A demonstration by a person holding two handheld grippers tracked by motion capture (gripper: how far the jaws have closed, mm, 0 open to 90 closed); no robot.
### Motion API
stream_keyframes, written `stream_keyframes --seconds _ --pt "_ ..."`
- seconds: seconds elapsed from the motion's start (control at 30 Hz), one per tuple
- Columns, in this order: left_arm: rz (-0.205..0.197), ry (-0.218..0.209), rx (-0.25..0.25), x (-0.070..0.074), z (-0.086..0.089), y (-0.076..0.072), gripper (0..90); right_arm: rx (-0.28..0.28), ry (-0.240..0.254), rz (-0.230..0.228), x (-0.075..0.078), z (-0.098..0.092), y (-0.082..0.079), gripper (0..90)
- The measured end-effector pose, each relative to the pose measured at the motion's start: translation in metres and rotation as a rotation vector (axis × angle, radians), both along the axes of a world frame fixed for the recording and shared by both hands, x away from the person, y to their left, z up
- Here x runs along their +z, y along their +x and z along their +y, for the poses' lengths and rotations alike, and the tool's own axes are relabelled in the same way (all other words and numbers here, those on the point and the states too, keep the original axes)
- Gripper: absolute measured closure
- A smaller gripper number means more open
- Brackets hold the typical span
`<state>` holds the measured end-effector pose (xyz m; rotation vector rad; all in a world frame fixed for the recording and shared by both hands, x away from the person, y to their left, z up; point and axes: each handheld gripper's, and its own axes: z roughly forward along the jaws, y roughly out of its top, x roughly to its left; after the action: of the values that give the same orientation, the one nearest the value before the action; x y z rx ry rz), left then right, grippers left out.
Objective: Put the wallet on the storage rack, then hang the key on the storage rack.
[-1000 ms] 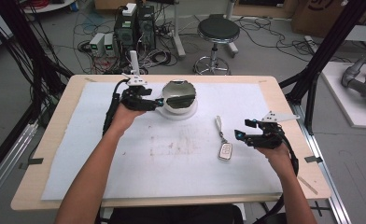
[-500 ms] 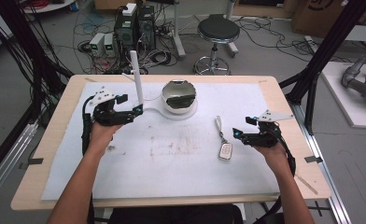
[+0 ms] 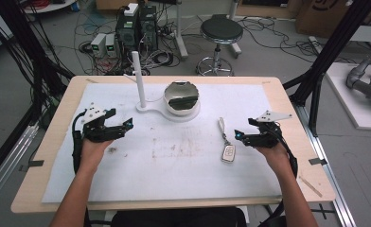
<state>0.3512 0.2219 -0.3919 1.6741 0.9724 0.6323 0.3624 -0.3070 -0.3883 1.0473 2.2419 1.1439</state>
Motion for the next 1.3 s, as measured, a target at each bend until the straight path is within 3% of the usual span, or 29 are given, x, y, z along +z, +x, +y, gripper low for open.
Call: stream_keyframes --seconds 0.1,0.27,0.47,0.9,1.13,1.3 --pt "0.021 0.02 0.005 -0.006 0.004 0.001 20.2 -0.007 0.013 -0.001 -0.001 -0.001 -0.001 21.5" --pt "0.03 -0.002 0.016 -0.011 0.007 0.003 20.2 -0.017 0.025 -0.012 -0.001 -0.003 -0.004 21.6" --pt "0.017 -0.002 0.02 -0.009 0.006 -0.001 20.3 -0.016 0.029 0.001 -0.003 -0.006 -0.005 21.6" --pt "0.025 -0.023 -0.026 -0.017 0.0 -0.002 20.3 -0.026 0.043 0.015 -0.005 -0.005 -0.006 21.6" --pt "0.03 -0.036 -0.026 -0.019 0.0 -0.002 20.3 -0.054 0.043 0.003 -0.005 -0.003 -0.005 22.1" --pt "0.027 -0.024 -0.033 -0.019 -0.005 -0.005 20.5 -0.089 0.082 0.017 -0.008 -0.004 -0.01 38.0"
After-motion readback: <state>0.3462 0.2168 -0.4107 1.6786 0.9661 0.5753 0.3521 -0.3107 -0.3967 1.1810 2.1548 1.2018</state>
